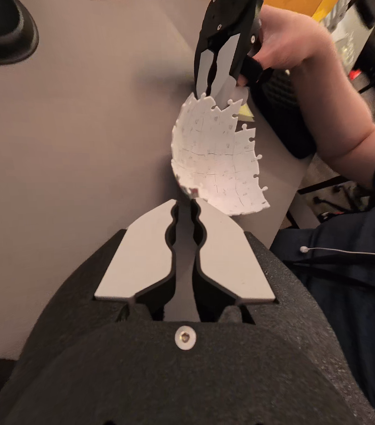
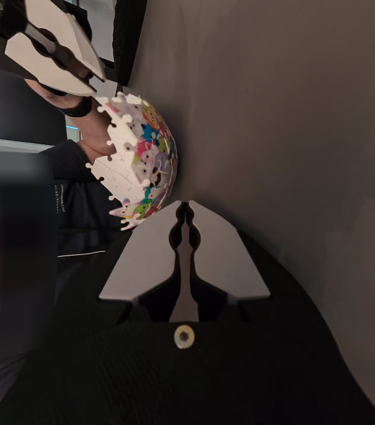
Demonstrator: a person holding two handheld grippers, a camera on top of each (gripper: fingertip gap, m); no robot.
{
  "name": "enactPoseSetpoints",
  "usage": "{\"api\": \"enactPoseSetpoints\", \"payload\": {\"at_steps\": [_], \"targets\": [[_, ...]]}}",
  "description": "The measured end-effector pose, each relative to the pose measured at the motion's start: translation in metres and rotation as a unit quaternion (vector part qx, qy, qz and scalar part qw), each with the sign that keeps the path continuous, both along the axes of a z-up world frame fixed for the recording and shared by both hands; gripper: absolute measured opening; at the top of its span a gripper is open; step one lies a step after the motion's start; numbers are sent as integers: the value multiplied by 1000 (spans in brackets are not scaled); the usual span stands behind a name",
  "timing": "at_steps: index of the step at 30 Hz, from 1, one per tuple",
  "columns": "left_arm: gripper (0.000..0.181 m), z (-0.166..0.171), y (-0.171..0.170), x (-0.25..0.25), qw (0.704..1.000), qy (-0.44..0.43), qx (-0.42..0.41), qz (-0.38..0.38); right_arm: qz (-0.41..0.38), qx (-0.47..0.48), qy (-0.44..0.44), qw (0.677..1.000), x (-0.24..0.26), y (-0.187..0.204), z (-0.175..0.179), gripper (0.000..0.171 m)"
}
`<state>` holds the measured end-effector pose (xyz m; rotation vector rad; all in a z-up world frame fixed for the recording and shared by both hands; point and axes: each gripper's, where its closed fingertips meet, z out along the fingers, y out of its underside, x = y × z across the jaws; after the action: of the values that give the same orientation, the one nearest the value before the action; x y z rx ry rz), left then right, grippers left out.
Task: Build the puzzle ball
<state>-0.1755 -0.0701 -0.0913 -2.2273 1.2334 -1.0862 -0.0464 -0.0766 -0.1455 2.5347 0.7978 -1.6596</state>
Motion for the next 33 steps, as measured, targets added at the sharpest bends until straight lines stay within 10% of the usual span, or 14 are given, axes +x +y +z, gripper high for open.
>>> {"api": "enactPoseSetpoints", "payload": {"at_steps": [22,33], "targets": [[32,-11,-45,-4,992,-120,-2,-37,-114,222,-29,968,27,0,44,45],[34,-26,-51,12,991,-120,-14,-49,46,159,-163,973,-23,17,30,32]]}}
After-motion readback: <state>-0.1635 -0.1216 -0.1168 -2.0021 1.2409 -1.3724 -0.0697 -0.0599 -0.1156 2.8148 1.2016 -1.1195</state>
